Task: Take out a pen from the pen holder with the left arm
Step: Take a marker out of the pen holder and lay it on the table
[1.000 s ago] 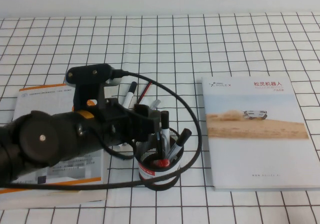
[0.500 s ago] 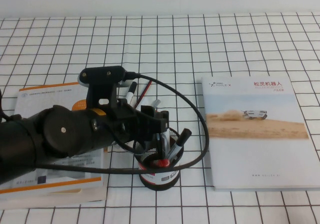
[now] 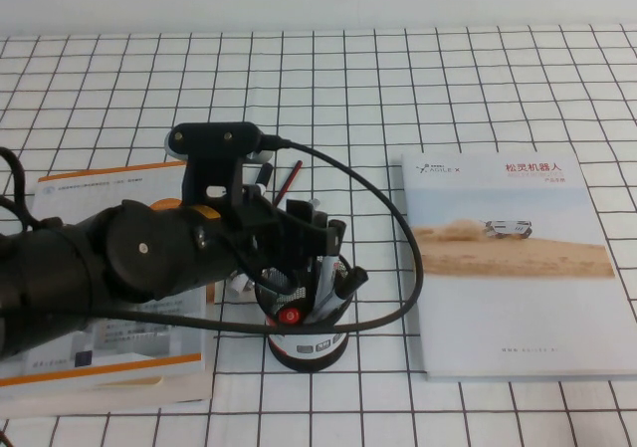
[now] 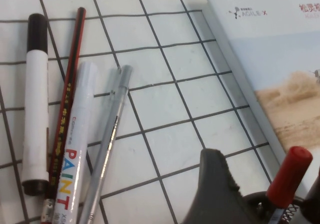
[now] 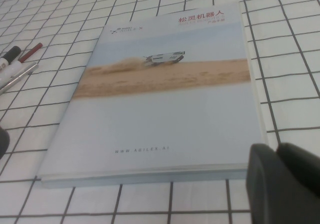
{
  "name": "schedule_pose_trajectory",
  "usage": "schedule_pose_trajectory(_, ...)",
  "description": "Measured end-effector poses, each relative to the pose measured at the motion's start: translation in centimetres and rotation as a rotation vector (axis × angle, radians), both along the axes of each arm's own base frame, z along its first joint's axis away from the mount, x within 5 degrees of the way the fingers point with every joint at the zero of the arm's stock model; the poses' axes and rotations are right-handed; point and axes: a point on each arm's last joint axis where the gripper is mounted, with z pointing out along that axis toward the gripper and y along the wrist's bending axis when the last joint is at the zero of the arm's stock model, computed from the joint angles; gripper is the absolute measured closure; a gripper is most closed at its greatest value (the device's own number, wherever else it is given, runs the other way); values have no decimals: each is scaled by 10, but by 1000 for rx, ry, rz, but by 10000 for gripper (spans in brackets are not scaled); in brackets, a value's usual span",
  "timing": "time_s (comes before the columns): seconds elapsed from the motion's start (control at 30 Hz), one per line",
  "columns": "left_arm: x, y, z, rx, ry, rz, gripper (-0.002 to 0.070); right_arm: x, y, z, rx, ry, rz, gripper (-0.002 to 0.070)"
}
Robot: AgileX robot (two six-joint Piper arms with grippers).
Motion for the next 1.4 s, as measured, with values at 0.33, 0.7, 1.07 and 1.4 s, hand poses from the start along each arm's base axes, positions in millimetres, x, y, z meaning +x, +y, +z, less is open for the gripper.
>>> schedule_pose_trajectory(0.33, 3, 1, 1, 19, -49, 2, 314, 0, 0, 0, 0, 0, 0, 688)
schedule_pose_trajectory(0.7, 8, -9, 2, 18, -48, -22, 315, 0, 0, 0, 0, 0, 0, 688)
schedule_pose_trajectory(1.07, 11, -12, -6, 34, -19, -30, 319, 0, 0, 0, 0, 0, 0, 688)
schedule_pose_trajectory(1.4, 11, -12, -6, 34, -18, -31, 565, 0, 0, 0, 0, 0, 0, 688)
